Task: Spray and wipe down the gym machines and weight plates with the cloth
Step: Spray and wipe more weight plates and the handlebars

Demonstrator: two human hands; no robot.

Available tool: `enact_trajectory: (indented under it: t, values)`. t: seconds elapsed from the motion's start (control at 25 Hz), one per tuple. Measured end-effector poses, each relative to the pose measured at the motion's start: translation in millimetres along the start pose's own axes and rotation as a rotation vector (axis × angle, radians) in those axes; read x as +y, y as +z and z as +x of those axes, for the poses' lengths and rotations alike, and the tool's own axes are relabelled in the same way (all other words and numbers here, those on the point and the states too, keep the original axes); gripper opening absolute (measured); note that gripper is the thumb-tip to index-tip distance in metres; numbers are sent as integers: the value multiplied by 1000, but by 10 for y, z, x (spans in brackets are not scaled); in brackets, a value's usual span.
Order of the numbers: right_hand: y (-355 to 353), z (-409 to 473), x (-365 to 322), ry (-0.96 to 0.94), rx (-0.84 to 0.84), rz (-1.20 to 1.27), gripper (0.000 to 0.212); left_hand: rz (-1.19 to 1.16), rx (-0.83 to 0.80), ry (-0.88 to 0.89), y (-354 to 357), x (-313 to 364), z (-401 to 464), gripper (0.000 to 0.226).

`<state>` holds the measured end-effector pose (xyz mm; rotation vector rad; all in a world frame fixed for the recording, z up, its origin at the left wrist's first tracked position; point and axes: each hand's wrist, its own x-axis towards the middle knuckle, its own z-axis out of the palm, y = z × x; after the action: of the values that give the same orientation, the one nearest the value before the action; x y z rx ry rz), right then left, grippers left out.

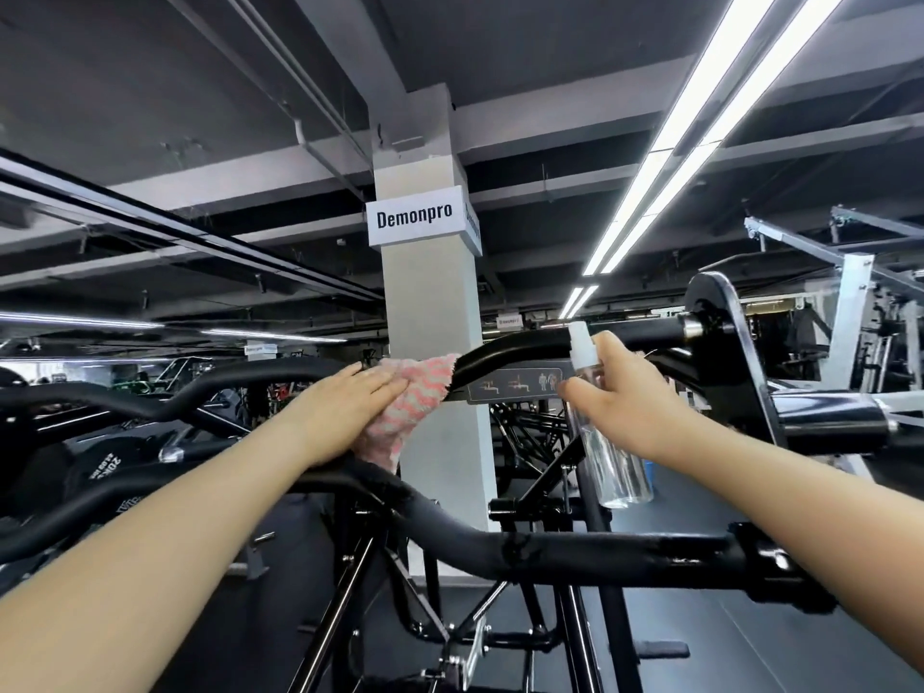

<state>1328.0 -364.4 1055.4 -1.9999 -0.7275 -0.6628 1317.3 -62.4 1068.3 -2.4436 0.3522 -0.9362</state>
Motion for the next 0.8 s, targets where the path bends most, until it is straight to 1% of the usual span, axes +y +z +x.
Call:
enact_trajectory:
  t: [0.04,0.08,0.12,0.16,0.2,0.24,0.28,0.32,0.36,0.44,0.48,0.52,0.56,0.6,0.64,0.68,0.72,0.76,0.8]
  values:
    - [6,-20,10,9,-5,-12,20,-50,-19,-1,1,-9,-74,58]
    - [17,-44,11,14,-13,-22,23,-145,-130,-57,-31,-48,-172,49]
    - [38,-67,3,19,-17,-27,24,-301,-228,-127,-52,-125,-265,38]
    - [58,-88,-2,24,-14,-29,23,-499,-287,-216,-91,-176,-349,30]
    - [82,-108,-1,29,-10,-29,23,-717,-266,-313,-141,-218,-414,35]
    - [112,-126,2,34,-5,-28,23,-944,-197,-401,-168,-244,-452,45]
    - [139,-147,-3,38,-4,-26,22,-1141,-129,-477,-211,-219,-464,44]
    - [160,-171,-10,46,-6,-21,22,-1269,-87,-507,-265,-132,-449,35]
    - [181,-193,-14,53,-11,-12,21,-1320,-83,-507,-322,-18,-428,30]
    - [233,-240,-38,61,-15,-13,20,-1368,-139,-417,-388,188,-423,36]
    - [254,-257,-61,54,-12,-30,21,-1324,-217,-335,-406,252,-402,44]
    - [271,-268,-94,47,-8,-45,21,-1240,-335,-244,-460,312,-376,56]
    - [285,-281,-124,44,-5,-56,21,-1108,-463,-114,-478,337,-340,71]
    - [285,-292,-158,40,-2,-53,20,-905,-553,0,-438,319,-320,77]
    - [287,-308,-181,37,1,-50,20,-657,-592,70,-385,321,-298,73]
    - [283,-326,-200,33,2,-50,19,-397,-557,109,-304,313,-268,67]
    - [282,-346,-212,35,-4,-57,19,-148,-462,155,-226,353,-246,61]
    - [287,-371,-219,41,-18,-58,19,0,-347,206,-135,404,-234,54]
    - [291,-403,-227,49,-39,-57,20,51,-257,236,-70,463,-237,48]
